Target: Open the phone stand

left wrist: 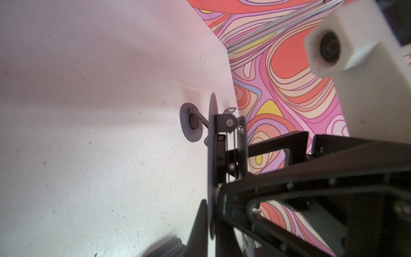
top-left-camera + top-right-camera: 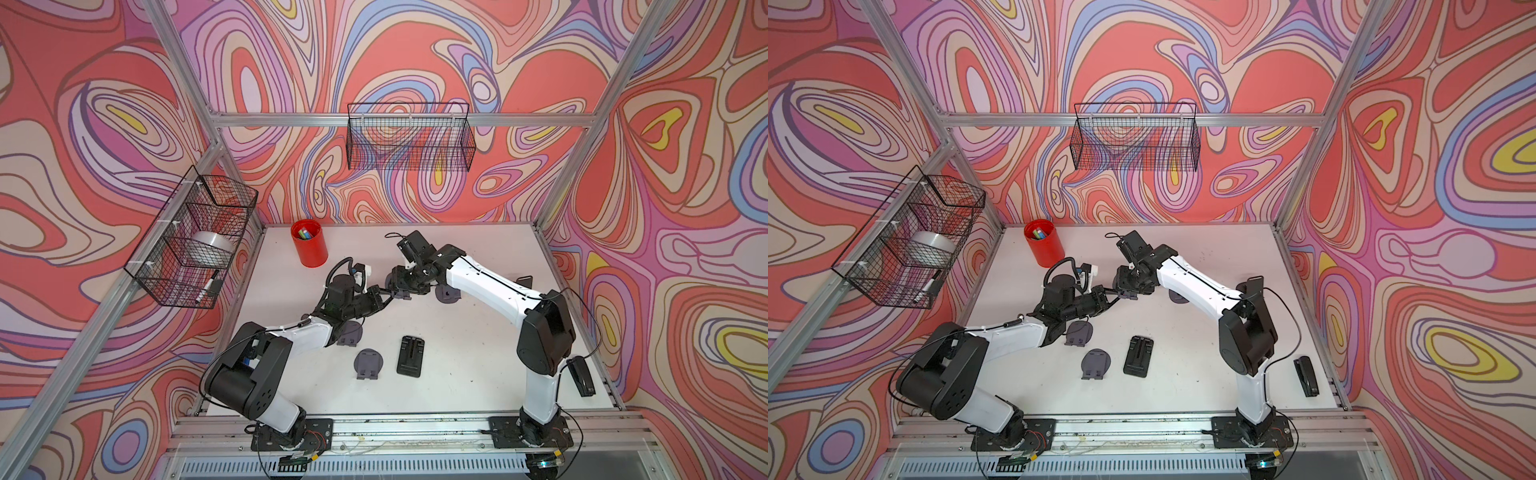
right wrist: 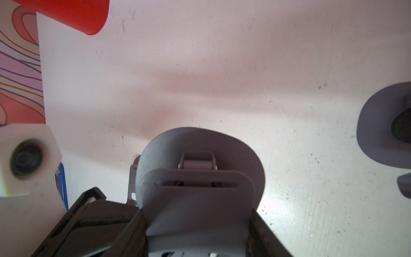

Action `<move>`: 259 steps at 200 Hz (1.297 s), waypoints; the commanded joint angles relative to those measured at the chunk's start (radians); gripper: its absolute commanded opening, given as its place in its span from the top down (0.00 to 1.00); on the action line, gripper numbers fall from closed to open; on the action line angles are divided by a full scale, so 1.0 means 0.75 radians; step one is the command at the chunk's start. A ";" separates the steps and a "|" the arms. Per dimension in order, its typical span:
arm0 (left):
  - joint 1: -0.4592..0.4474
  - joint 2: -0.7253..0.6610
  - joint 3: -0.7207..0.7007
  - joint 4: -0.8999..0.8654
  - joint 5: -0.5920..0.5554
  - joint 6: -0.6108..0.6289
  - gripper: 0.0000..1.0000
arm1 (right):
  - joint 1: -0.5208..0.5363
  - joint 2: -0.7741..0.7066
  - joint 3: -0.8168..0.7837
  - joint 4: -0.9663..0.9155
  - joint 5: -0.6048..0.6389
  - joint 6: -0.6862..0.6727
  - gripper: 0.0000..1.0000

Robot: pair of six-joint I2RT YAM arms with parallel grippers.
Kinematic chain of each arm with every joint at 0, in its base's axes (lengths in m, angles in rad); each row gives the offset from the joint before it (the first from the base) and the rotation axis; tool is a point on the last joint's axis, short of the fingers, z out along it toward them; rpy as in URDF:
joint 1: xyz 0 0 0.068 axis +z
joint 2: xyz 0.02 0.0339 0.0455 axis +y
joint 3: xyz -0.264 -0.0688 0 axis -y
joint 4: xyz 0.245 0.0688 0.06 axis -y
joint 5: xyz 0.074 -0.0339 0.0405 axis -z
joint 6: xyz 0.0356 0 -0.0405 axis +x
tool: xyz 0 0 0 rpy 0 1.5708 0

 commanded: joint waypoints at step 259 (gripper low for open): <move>0.006 -0.167 0.005 -0.406 -0.262 0.647 1.00 | -0.137 -0.103 0.298 -0.583 -0.482 -0.294 0.95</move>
